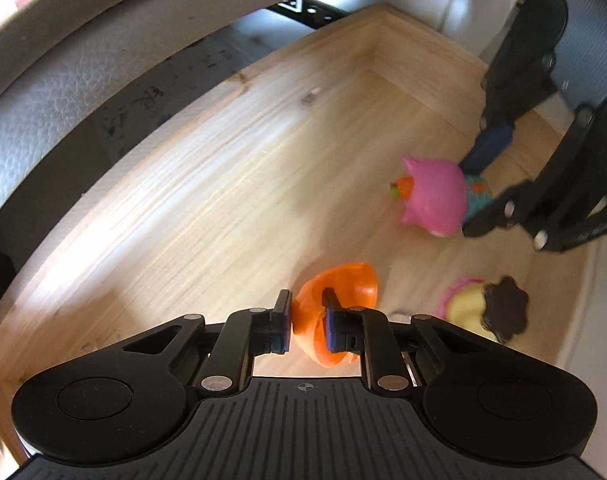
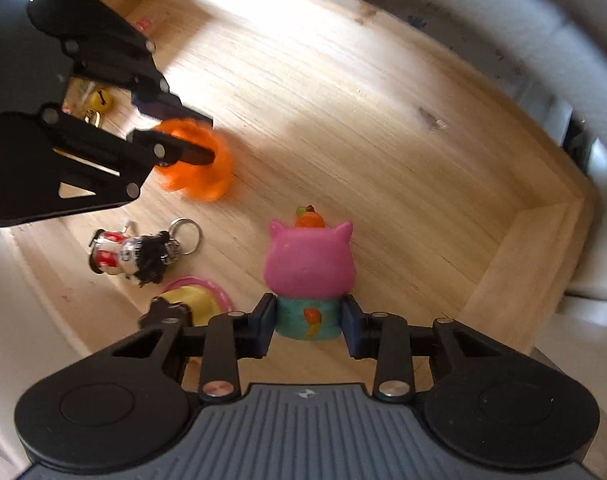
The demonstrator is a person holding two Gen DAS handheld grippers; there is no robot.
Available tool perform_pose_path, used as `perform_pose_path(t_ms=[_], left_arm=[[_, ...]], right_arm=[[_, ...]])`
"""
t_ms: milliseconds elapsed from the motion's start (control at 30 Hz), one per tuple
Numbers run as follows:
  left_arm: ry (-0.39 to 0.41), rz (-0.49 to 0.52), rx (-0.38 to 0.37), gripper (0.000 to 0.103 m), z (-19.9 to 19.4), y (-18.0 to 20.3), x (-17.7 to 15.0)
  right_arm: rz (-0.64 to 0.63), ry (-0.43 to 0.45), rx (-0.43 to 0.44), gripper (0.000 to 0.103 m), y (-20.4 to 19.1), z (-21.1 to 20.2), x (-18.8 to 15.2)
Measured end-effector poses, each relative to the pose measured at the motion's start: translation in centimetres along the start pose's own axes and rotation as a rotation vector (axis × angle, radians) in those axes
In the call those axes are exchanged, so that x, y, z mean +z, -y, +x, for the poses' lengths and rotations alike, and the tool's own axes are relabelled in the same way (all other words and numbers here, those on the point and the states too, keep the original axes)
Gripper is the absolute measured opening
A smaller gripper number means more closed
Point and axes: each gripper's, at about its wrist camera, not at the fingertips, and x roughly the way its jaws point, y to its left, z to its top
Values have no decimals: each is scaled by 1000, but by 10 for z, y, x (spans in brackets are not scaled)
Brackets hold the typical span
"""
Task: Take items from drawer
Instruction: 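Place the egg half and pink pig toy on the countertop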
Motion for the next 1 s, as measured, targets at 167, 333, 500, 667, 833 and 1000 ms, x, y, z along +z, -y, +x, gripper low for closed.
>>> perform_pose_path(t_ms=[167, 333, 500, 667, 833, 1000], left_arm=[[43, 38, -2, 18, -13, 4, -9], [132, 75, 41, 18, -49, 14, -13], [269, 42, -3, 18, -109, 23, -19], [478, -119, 9, 18, -181, -2, -11], [576, -288, 219, 18, -202, -41, 28], [489, -276, 322, 18, -173, -47, 52]], right_arm=[[19, 129, 8, 33, -7, -43, -30], [126, 303, 23, 33, -9, -95, -65], [188, 457, 23, 33, -13, -135, -94], [216, 599, -31, 33, -4, -176, -95], [212, 766, -78, 33, 12, -225, -57], [277, 745, -108, 33, 33, -215, 2]])
